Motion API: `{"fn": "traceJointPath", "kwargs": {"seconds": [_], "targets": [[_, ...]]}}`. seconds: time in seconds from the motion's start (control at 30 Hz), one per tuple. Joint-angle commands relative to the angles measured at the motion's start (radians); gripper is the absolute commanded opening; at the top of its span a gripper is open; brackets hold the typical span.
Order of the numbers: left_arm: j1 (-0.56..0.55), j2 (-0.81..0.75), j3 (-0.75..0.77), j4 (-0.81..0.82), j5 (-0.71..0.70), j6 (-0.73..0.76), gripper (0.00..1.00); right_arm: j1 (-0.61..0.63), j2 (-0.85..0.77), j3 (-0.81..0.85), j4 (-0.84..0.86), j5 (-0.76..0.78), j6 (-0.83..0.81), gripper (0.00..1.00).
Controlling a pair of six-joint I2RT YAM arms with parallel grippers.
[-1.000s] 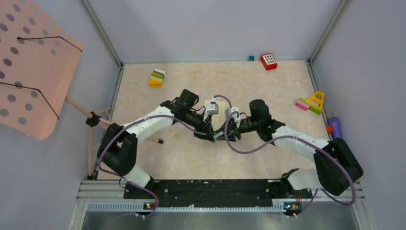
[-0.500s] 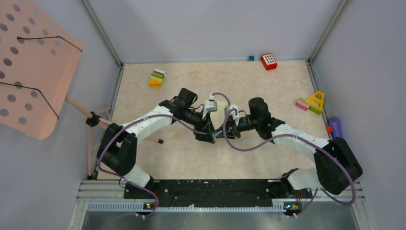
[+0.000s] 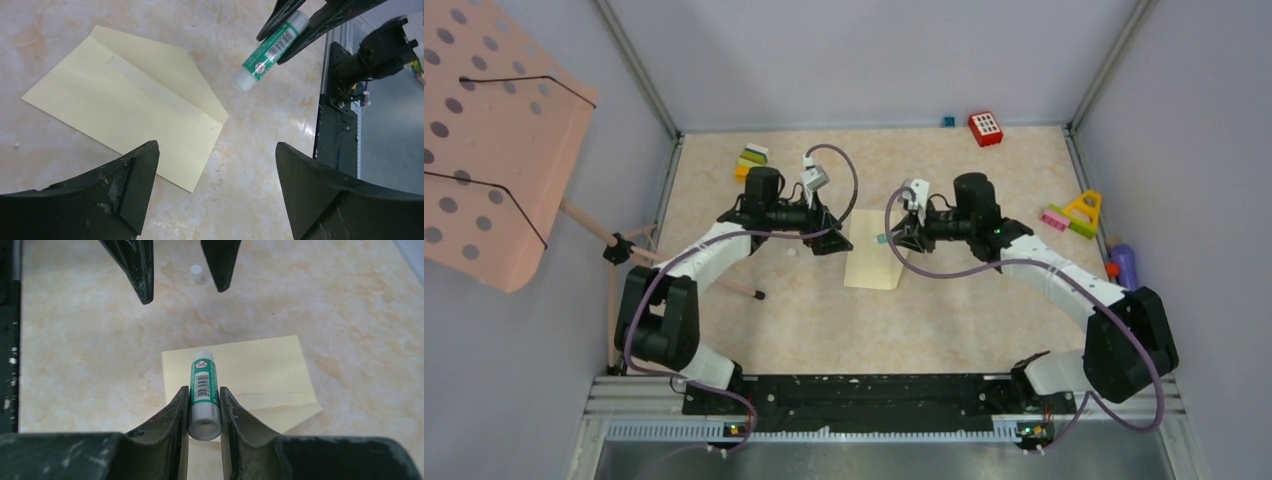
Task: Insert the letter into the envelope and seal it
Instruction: Paint the envelope at the center of the board.
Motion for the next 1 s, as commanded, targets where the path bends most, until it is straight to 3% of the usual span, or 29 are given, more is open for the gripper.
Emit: {"fn": "traceJointPath", "kwargs": {"seconds": [0.0,0.07,0.2,0.3,0.5,0.73,0.97], "targets": [[0.032,0.095,0.034,0.183,-0.047,-0.176,0.88,-0.003,0.05,0.111,-0.078,0.202,-0.099,0.0],[0.042,0.149,0.032,0.242,-0.08,-0.249,0.79,-0.001,0.079,0.143,-0.076,0.293,-0.091,0.0],[0.05,0.215,0.01,0.289,-0.157,-0.365,0.49,-0.002,0.163,0.238,-0.098,0.452,0.008,0.0],[0.051,0.224,-0.041,0.314,-0.203,-0.408,0.38,-0.001,0.224,0.298,-0.133,0.515,0.071,0.0],[0.043,0.242,-0.081,0.261,-0.179,-0.404,0.37,0.0,0.285,0.374,-0.196,0.515,0.188,0.0],[0.022,0.304,-0.096,0.175,-0.206,-0.361,0.36,0.009,0.446,0.6,-0.491,0.515,0.295,0.0],[-0.024,0.351,-0.066,0.118,-0.251,-0.337,0.36,0.039,0.496,0.647,-0.548,0.54,0.33,0.0]]}}
